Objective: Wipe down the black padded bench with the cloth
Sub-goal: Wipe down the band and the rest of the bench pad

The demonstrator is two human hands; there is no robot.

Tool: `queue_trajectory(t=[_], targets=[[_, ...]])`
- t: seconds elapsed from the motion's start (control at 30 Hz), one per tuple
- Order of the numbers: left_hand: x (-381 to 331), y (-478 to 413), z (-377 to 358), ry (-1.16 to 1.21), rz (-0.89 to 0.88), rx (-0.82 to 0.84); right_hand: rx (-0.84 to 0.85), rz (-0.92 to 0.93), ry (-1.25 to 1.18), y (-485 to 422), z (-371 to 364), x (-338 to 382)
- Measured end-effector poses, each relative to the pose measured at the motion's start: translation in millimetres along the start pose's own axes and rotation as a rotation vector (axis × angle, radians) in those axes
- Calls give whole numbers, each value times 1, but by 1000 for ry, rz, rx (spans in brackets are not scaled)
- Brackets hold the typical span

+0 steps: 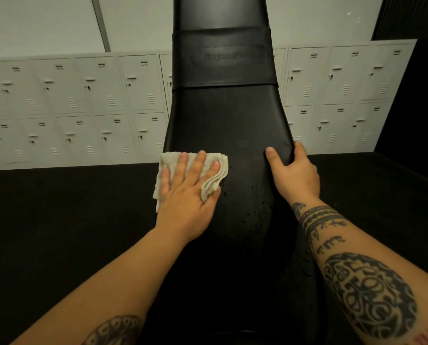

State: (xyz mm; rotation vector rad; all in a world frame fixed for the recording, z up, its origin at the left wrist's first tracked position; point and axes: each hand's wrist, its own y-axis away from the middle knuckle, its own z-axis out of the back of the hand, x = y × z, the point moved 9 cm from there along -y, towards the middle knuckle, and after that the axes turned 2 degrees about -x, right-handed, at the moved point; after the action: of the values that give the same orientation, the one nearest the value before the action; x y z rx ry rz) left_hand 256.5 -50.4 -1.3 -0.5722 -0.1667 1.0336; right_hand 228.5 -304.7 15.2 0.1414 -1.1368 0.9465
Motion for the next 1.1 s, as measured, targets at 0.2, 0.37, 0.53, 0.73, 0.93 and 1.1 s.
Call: queue_trajectory(t=[0.2, 0.37, 0.53, 0.73, 0.93, 1.1], targets=[[7, -9, 7, 10, 98, -37, 3, -15, 10, -4, -1, -5], [0, -70, 19, -2, 220, -81, -8, -10, 16, -8, -2, -9], [-19, -62, 14, -53, 82, -57, -7, -15, 2, -9, -3, -10], [-29, -40, 8, -29, 33, 42, 48, -69, -48, 1, 3, -4], [-39, 2, -7, -64, -109, 131, 54, -85, -59, 4, 5, -1], [-13, -3, 1, -99, -87, 99, 38, -75, -53, 3, 3, -4]])
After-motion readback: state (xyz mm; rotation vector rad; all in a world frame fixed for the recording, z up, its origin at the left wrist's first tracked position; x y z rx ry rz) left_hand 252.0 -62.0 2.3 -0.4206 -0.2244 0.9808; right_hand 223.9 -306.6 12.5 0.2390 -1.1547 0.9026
